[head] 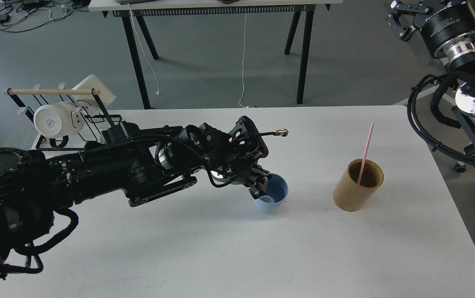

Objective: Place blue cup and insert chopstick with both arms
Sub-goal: 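Carry the blue cup toward the tan cup and set it down, then release the blue cup and withdraw the left arm to rest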

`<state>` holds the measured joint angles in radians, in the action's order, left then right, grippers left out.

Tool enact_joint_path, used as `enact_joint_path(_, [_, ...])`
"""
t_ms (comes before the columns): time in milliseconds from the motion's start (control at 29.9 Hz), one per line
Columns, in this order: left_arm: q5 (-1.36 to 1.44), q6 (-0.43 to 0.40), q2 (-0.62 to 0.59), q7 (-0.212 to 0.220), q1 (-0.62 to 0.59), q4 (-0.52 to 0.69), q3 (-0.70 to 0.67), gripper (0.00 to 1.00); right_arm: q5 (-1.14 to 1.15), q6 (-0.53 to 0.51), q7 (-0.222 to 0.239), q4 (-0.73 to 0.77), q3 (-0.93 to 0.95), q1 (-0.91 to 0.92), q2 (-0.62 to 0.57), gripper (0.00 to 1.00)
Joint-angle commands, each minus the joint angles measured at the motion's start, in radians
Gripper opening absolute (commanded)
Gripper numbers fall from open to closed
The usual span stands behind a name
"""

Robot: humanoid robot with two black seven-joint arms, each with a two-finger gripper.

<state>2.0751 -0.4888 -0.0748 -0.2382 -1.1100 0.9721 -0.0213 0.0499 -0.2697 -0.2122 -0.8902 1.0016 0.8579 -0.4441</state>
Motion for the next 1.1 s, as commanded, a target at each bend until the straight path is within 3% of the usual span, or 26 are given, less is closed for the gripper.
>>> enact_joint_path(0, [-0.004, 0.0, 0.001, -0.003, 0.015, -0.015, -0.002, 0.06, 0.002, 0.003, -0.001, -0.01, 0.0, -0.002, 0.004, 0.99])
enact_joint_path(167, [-0.006, 0.0, -0.002, -0.001, 0.016, -0.018, -0.006, 0.13, 0.002, 0.003, -0.001, -0.01, -0.003, -0.006, 0.005, 0.99])
enact_joint_path(301, [-0.012, 0.0, -0.01, 0.0, 0.018, -0.016, -0.025, 0.45, 0.002, 0.003, -0.001, -0.012, -0.003, -0.017, -0.001, 0.99])
enact_joint_path(401, [-0.017, 0.0, -0.016, -0.001, 0.016, -0.012, -0.063, 0.56, 0.002, 0.003, -0.001, -0.013, -0.003, -0.022, -0.007, 0.99])
enact_joint_path(635, [-0.064, 0.0, -0.059, -0.015, 0.018, -0.001, -0.302, 0.79, 0.013, 0.01, 0.002, -0.079, -0.012, -0.039, -0.08, 0.99])
enact_joint_path(802, [-0.251, 0.0, -0.101, -0.01, 0.016, -0.004, -0.448, 0.95, 0.06, 0.015, 0.001, -0.208, -0.052, -0.072, -0.208, 0.99])
enact_joint_path(1070, [-0.698, 0.021, -0.216, -0.023, 0.021, -0.016, -0.555, 1.0, 0.312, 0.059, -0.001, -0.311, -0.123, -0.125, -0.335, 0.99])
